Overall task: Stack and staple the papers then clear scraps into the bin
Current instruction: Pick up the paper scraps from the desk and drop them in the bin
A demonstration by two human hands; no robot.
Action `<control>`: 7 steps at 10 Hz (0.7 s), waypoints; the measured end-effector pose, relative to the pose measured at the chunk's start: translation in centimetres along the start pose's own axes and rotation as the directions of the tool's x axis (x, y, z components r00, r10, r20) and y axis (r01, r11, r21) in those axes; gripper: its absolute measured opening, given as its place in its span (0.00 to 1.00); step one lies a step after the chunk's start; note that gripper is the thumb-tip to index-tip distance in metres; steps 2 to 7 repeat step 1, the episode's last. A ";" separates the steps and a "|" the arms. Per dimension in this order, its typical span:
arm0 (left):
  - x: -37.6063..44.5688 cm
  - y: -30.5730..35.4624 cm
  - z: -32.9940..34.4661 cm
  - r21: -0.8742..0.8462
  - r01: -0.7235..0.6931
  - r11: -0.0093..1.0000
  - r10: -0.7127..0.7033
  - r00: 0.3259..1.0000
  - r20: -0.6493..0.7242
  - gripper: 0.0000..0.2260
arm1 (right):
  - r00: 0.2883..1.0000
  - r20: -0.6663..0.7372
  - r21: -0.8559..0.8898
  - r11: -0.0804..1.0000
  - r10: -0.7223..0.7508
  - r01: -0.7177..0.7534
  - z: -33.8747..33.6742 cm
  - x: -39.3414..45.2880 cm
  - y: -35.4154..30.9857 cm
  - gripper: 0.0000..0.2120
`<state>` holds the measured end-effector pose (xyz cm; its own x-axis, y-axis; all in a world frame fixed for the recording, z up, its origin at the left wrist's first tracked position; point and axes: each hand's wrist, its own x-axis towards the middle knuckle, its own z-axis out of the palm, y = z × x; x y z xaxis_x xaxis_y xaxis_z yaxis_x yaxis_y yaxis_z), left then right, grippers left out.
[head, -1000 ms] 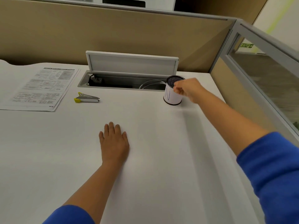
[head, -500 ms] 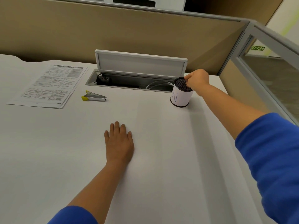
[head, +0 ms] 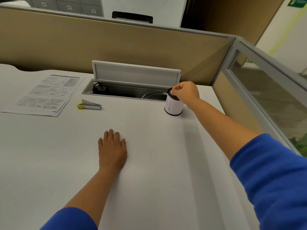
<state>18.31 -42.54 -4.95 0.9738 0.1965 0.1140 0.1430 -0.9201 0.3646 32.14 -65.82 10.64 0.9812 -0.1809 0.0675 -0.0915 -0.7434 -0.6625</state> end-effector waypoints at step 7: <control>-0.3 0.1 0.0 0.001 0.003 1.000 -0.003 1.000 -0.012 0.16 | 0.996 0.078 0.064 0.998 -0.030 0.025 0.5 -1.8 -0.2 0.10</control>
